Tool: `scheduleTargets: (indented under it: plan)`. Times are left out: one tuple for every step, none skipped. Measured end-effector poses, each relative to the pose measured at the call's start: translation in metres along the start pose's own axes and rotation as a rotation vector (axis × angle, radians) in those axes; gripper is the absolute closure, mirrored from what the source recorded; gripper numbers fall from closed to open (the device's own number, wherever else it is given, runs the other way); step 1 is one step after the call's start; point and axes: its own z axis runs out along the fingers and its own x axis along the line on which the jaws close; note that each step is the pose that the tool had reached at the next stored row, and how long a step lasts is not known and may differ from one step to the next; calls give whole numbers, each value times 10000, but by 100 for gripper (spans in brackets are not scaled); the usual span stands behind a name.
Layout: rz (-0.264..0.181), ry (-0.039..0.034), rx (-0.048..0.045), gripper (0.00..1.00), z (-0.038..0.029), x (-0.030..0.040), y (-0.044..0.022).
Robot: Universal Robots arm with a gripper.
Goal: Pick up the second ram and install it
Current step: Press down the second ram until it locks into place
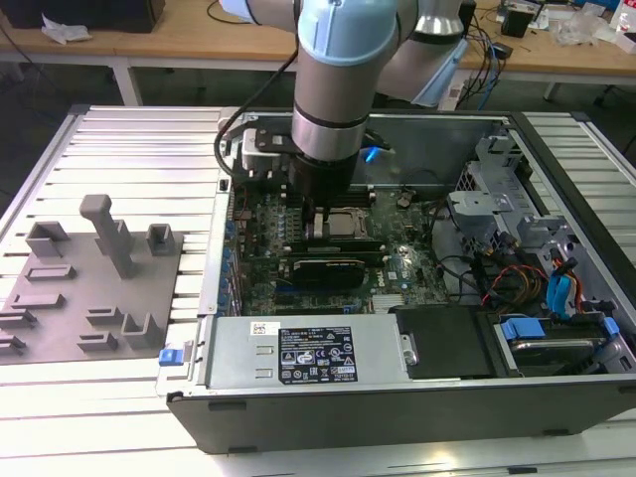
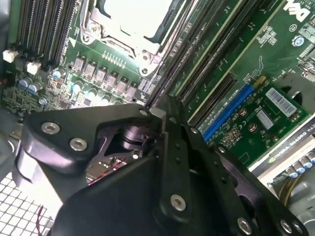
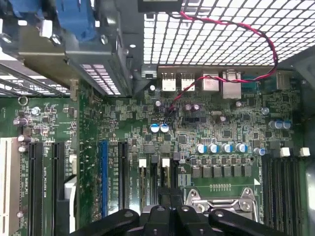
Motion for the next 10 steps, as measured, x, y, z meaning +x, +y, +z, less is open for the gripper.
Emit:
scheduleTargets:
  plan:
    - [-2,-22,13,89,-16,-4,-1]
    - [-2,-8,6,89,-119,-8,4]
    - [-3,-11,7,89,-145,-10,-9]
    - [-2,-9,5,89,-155,-10,-62]
    - [-1,-8,-1,89,-160,-11,-125]
    - [-1,-9,-7,89,-166,-12,-198]
    - [-1,-7,-14,89,-174,-14,-268]
    - [0,-8,-15,89,-178,-14,-296]
    - [-2,-10,-13,89,-200,-16,-337]
    - [-1,-8,-14,89,-263,-20,-352]
